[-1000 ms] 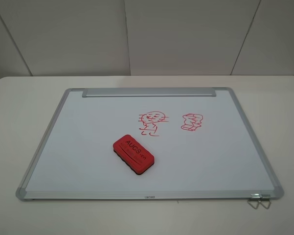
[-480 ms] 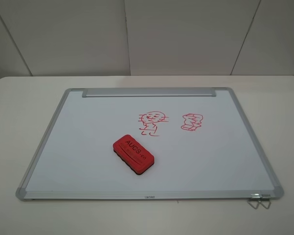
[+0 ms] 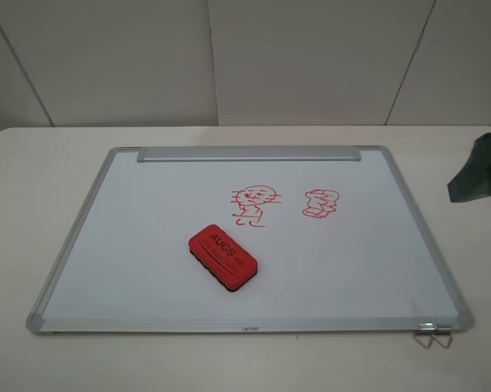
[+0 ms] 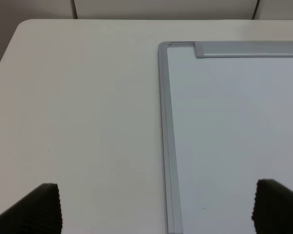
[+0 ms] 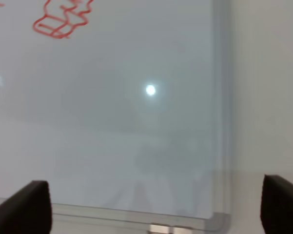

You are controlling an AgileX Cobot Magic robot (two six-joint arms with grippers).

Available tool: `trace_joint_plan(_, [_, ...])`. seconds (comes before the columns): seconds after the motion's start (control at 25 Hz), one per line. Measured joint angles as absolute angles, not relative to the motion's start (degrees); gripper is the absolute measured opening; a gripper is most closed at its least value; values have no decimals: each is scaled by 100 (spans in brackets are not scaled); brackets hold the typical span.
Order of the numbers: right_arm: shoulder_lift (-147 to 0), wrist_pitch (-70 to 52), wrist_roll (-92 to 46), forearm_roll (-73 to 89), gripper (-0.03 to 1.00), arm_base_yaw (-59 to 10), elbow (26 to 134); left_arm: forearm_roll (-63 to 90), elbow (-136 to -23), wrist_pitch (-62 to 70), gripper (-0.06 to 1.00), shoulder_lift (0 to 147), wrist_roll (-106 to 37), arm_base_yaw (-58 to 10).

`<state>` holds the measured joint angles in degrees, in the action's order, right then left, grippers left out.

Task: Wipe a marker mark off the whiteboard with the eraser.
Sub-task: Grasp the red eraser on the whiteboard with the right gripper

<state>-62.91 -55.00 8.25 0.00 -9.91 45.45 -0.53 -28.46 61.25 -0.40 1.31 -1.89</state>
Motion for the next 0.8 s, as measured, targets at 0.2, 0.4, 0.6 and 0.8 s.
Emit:
trace_joint_plan(0.2, [-7805, -5321, 882, 103, 76, -2265, 5322, -53, -2846, 6125, 78, -40, 131, -189])
trace_joint_plan(0.4, [-9210, -5312, 971, 131, 76, -3021, 6375, -53, -2846, 6125, 78, -40, 131, -189])
trace_joint_plan(0.6, [-10213, -5327, 1404, 130, 76, -3644, 7232, -53, -2846, 6125, 78, -40, 131, -189])
trace_joint_plan(0.8, [-10863, -5425, 1742, 130, 76, -4224, 7726, -53, -2846, 6125, 78, -40, 131, -189])
